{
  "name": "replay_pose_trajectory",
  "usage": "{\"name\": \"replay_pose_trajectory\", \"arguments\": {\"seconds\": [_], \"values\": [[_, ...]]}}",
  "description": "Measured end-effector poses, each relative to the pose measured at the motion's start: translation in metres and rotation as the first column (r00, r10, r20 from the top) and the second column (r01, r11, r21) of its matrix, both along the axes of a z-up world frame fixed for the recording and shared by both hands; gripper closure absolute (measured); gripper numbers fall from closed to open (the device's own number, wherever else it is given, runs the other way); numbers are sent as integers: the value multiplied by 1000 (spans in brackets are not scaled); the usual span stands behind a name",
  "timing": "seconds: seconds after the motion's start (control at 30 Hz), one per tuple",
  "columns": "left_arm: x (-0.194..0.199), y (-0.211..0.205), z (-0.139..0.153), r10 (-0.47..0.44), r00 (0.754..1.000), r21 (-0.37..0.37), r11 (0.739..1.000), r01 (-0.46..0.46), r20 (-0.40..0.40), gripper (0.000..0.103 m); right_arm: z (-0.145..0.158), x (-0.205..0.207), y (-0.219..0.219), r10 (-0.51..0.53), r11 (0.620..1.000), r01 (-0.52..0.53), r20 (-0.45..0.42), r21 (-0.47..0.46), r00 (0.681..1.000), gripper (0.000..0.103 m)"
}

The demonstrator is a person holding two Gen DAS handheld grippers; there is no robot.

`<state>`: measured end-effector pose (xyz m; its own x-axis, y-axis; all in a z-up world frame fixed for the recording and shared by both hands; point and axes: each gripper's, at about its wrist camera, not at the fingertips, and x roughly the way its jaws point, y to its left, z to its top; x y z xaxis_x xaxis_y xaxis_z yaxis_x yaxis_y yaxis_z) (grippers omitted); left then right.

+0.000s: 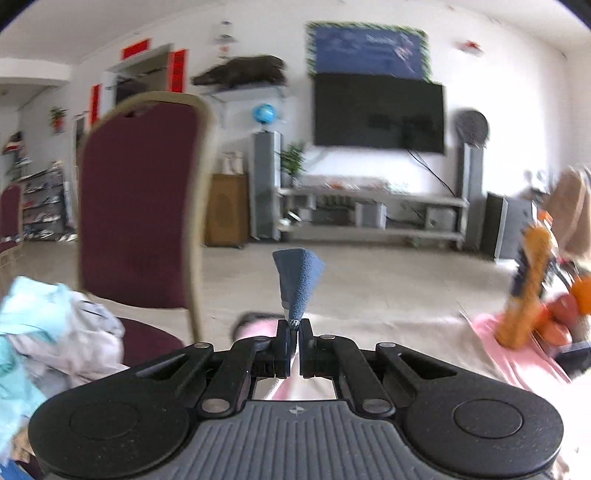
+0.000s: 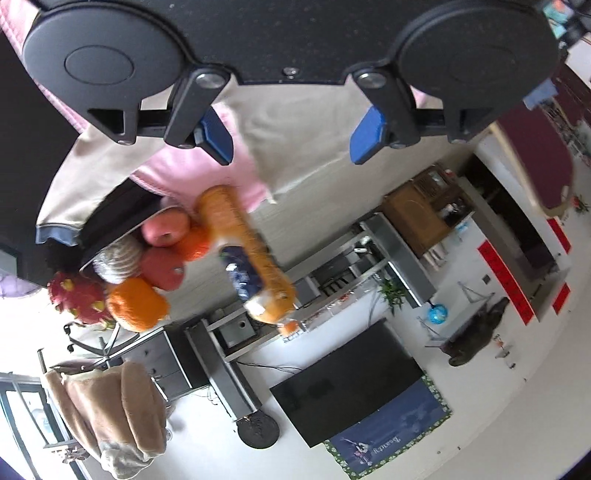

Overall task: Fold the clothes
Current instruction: 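Carry the cuff across the sweatshirt body with the left tool and open it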

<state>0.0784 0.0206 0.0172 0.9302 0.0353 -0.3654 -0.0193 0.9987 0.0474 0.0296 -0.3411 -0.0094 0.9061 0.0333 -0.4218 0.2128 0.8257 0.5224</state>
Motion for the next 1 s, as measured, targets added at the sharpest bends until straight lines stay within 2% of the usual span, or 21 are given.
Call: {"name": "replay_pose_trajectory", "arguments": {"seconds": [0.1, 0.13, 0.2, 0.3, 0.4, 0.47, 0.57, 0.63, 0.7, 0.73, 0.77, 0.83, 0.9, 1.0], "values": [[2, -29, -16, -50, 997, 55, 997, 52, -51, 101, -39, 16, 4, 48, 999, -49, -65, -10, 997, 34], [4, -36, -22, -65, 996, 75, 995, 70, -66, 101, -54, 23, 11, 81, 996, -83, -113, -13, 990, 34], [7, -57, -36, -94, 991, 111, 988, 104, -94, 101, -75, 41, 22, 151, 986, -163, -274, -23, 950, 37], [8, -87, -54, -124, 983, 120, 983, 140, -137, 101, -91, 53, 33, 162, 977, -205, -402, -66, 901, 37], [8, -123, -68, -153, 973, 121, 977, 176, -174, 101, -94, 49, 22, 125, 988, -151, -401, -34, 907, 37], [9, -150, -82, -191, 958, 156, 961, 226, -212, 99, -95, 44, 7, 108, 994, -107, -371, 25, 922, 37], [8, -190, -109, -252, 904, 228, 912, 342, -346, 80, -102, 40, -11, 101, 992, -66, -353, 110, 930, 37], [2, -199, -126, -281, 858, 266, 869, 417, -429, 78, -106, 40, -17, 101, 988, -50, -359, 149, 928, 37], [-13, -189, -125, -304, 855, 300, 842, 447, -421, 69, -109, 41, -21, 101, 984, -39, -362, 175, 926, 37], [-19, -179, -120, -320, 854, 302, 836, 458, -409, 69, -109, 41, -21, 102, 983, -39, -361, 177, 927, 37], [-24, -167, -115, -331, 854, 298, 835, 463, -401, 67, -109, 41, -20, 102, 983, -40, -358, 177, 928, 36], [-25, -136, -103, -319, 860, 273, 854, 443, -398, 66, -108, 41, -15, 108, 985, -52, -354, 164, 929, 36], [-19, -101, -94, -282, 873, 245, 885, 397, -397, 63, -107, 43, -8, 118, 987, -72, -353, 143, 928, 36], [1, -45, -94, -177, 903, 231, 931, 282, -392, 64, -105, 51, 8, 143, 988, -115, -352, 100, 925, 36]]}}
